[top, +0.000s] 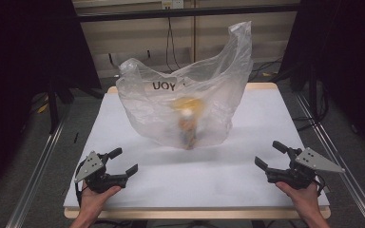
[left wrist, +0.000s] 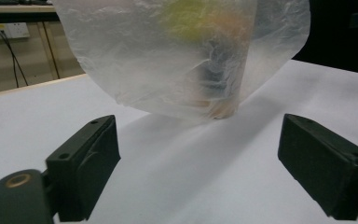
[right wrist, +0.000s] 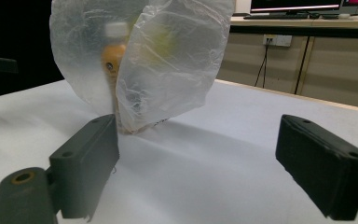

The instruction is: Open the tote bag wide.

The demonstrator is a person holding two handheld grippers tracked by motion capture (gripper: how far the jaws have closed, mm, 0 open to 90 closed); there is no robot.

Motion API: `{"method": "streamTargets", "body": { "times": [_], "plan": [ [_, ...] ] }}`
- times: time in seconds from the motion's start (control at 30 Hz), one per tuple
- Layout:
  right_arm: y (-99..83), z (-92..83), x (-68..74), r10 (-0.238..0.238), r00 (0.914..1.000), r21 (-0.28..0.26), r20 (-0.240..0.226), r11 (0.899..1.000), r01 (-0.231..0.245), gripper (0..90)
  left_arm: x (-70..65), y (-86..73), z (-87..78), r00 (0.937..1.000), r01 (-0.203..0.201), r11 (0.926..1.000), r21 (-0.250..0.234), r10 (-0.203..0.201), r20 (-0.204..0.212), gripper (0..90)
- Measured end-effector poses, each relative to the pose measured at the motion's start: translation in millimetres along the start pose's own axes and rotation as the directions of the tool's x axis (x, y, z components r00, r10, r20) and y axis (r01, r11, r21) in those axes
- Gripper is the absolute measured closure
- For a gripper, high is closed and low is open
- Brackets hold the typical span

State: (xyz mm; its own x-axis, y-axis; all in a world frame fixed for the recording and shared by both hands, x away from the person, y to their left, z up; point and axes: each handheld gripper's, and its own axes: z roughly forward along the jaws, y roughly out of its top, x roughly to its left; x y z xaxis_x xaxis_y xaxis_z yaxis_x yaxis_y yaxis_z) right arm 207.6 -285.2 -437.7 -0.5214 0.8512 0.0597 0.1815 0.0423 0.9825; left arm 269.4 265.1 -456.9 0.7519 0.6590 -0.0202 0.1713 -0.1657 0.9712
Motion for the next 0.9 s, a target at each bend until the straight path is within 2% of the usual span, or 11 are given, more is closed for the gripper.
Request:
{"method": "streamTargets", "body": {
  "times": [0.13, 0.17, 0.2, 0.27, 0.4, 0.47, 0.53, 0.67, 0.7, 0.83, 0.9],
  "plan": [
    [0.0, 1.8, 0.7, 0.006, 0.9998, 0.014, -0.017, 1.000, -0.005, 24.7, -1.2, 0.1, 1.7, 0.9999, 0.002, 0.9999, 0.010, -0.003, 0.016, 19.7],
    [0.0, 3.6, 2.3, 0.006, 0.9998, 0.019, -0.017, 1.000, -0.006, 29.0, -3.4, 0.4, 3.3, 0.9994, 0.028, 0.9996, -0.004, -0.028, 0.023, 25.3],
    [0.0, 3.9, 2.5, -0.001, 0.9998, 0.023, -0.019, 1.000, 0.001, 32.2, -1.0, 1.4, 1.8, 0.9990, -0.004, 0.9999, 0.016, 0.004, 0.045, 27.2],
    [0.1, 5.8, 3.7, -0.002, 0.9997, 0.027, -0.026, 1.000, 0.003, 36.2, -3.4, 1.9, 2.6, 0.9996, 0.008, 0.9999, 0.006, -0.009, 0.029, 32.8],
    [0.4, 9.8, 5.6, 0.001, 0.9992, 0.040, -0.041, 0.999, 0.000, 46.3, -3.0, 4.1, 1.9, 0.9982, -0.005, 0.9999, 0.014, 0.004, 0.059, 47.0],
    [1.4, 11.7, 4.4, 0.007, 0.9980, 0.037, -0.063, 0.999, -0.005, 53.9, -4.8, 4.3, 3.4, 0.9962, 0.046, 0.9989, -0.012, -0.045, 0.074, 52.6],
    [2.5, 13.5, 3.8, 0.013, 0.9960, 0.040, -0.088, 0.999, -0.010, 61.2, -2.0, 7.0, 2.6, 0.9923, 0.023, 0.9994, 0.027, -0.026, 0.121, 57.8],
    [4.9, 17.2, 3.2, 0.009, 0.9919, 0.038, -0.127, 0.999, -0.004, 72.9, -4.4, 12.0, 6.1, 0.9873, 0.020, 0.9990, 0.041, -0.026, 0.157, 67.9],
    [6.0, 18.0, 3.1, 0.014, 0.9906, 0.036, -0.136, 0.999, -0.009, 77.0, -6.7, 12.9, 7.7, 0.9900, 0.020, 0.9990, 0.039, -0.026, 0.139, 70.5],
    [12.5, 22.4, 5.9, 0.020, 0.9821, 0.043, -0.187, 0.999, -0.012, 86.5, -10.5, 17.4, 10.2, 0.9857, 0.013, 0.9984, 0.054, -0.022, 0.167, 77.8],
    [14.7, 25.0, 8.1, 0.014, 0.9785, 0.046, -0.206, 0.999, -0.005, 89.6, -14.0, 19.3, 12.0, 0.9816, 0.041, 0.9976, 0.055, -0.051, 0.184, 80.1]
  ]
}}
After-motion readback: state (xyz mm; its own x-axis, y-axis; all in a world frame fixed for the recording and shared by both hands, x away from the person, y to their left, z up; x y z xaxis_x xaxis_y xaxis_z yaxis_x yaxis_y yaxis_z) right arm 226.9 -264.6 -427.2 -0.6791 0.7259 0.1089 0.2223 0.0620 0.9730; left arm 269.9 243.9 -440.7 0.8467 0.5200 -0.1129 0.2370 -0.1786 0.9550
